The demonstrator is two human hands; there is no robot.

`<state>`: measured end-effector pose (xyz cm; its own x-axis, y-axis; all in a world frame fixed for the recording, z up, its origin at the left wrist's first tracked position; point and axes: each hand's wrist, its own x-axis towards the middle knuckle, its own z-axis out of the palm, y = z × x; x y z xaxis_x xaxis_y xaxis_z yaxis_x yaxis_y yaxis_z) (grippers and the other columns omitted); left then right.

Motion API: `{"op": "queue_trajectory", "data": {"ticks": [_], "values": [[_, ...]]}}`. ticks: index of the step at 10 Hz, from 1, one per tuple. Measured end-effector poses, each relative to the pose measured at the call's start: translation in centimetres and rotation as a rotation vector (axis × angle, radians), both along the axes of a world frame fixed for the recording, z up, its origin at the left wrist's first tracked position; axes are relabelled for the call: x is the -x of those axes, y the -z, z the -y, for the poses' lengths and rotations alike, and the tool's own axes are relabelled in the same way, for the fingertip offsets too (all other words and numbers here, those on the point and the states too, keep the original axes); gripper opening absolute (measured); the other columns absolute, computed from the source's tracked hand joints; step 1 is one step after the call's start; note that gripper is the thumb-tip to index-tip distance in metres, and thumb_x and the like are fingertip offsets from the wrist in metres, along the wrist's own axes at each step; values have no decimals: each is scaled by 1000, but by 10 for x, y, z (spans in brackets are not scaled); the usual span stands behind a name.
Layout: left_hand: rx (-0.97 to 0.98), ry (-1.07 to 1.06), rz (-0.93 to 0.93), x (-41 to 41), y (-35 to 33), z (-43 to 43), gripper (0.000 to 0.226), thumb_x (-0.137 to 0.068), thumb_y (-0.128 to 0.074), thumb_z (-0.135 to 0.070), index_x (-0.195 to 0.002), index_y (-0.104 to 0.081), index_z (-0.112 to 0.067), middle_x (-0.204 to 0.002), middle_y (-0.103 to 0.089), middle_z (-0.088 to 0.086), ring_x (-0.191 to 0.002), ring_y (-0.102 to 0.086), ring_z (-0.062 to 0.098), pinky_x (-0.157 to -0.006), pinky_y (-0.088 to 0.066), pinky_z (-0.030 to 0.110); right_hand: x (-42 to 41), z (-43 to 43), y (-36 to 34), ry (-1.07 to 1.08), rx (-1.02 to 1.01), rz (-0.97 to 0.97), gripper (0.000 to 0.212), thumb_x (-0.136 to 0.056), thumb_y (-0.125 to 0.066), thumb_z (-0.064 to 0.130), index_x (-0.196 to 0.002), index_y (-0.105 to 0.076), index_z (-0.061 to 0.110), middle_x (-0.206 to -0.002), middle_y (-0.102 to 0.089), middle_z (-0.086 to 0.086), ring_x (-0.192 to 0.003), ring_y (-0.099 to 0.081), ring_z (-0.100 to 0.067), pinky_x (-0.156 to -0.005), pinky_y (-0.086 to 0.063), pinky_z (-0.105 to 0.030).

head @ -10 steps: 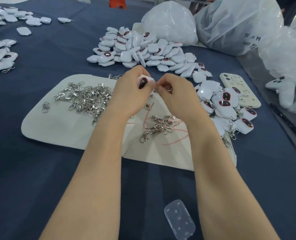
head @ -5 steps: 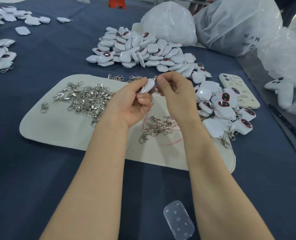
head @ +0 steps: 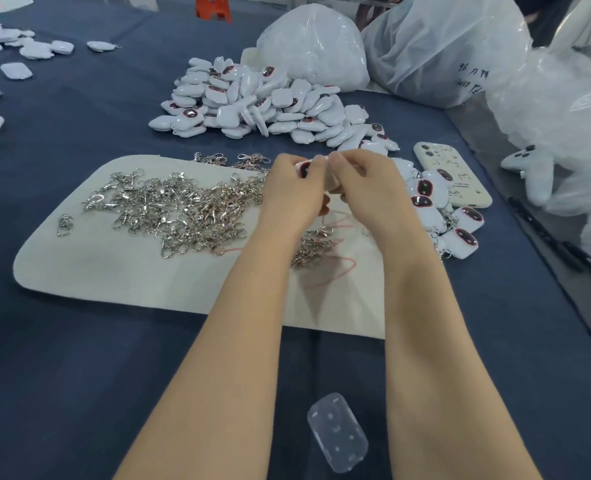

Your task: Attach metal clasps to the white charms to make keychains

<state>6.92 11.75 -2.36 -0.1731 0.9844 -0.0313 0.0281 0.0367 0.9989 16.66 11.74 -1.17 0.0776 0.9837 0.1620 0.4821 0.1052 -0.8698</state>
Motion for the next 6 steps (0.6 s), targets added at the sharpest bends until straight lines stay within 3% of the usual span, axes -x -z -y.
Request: {"op": "queue_trajectory", "data": {"ticks": [1, 2, 3, 4, 5, 6], "values": [[73, 147, 77, -34, -1, -3, 27, -97, -41, -16, -115, -56, -3, -111, -63, 16, -102, -64, 26, -92, -52, 44, -17, 2, 5, 246, -57, -2, 21, -94, -52, 25, -108, -64, 16, -99, -64, 5, -89, -56, -7, -77, -40, -16], [-20, 193, -176, -59, -1, -3, 32, -97, -40, -15, -122, -59, -11, -121, -61, 12, -114, -56, 27, -97, -46, 39, -35, 5, 8, 495, -140, -9, 22, -92, -52, 21, -112, -58, 17, -101, -59, 6, -87, -51, -6, -68, -33, -10], [-91, 212, -411, -72, 3, -5, 27, -95, -45, -14, -114, -65, -13, -117, -65, 6, -111, -57, 21, -93, -43, 30, -48, 6, 16, 632, -52, 161, 27, -91, -50, 20, -117, -57, 18, -117, -59, 0, -112, -48, -23, -88, -35, -26], [-94, 221, -457, -75, 6, -5, 23, -93, -46, -14, -99, -69, -12, -105, -69, 5, -102, -59, 23, -87, -46, 30, -53, 7, 23, 721, 19, 290, 28, -92, -52, 25, -119, -58, 23, -134, -47, -3, -128, -34, -27, -102, -26, -35], [-79, 163, -315, -68, 6, 1, 17, -92, -49, -14, -93, -66, -13, -96, -68, 2, -96, -62, 22, -86, -49, 33, -44, 9, 23, 749, -124, 255, 31, -91, -53, 26, -122, -56, 22, -139, -41, -1, -134, -28, -23, -108, -19, -32], [-19, 33, -42, -46, 3, 0, 15, -91, -51, -14, -95, -65, -12, -91, -67, 3, -85, -60, 20, -81, -47, 30, -18, 9, 16, 611, -310, 139, 28, -91, -54, 19, -118, -59, 15, -131, -49, -3, -128, -35, -21, -107, -25, -31]]}}
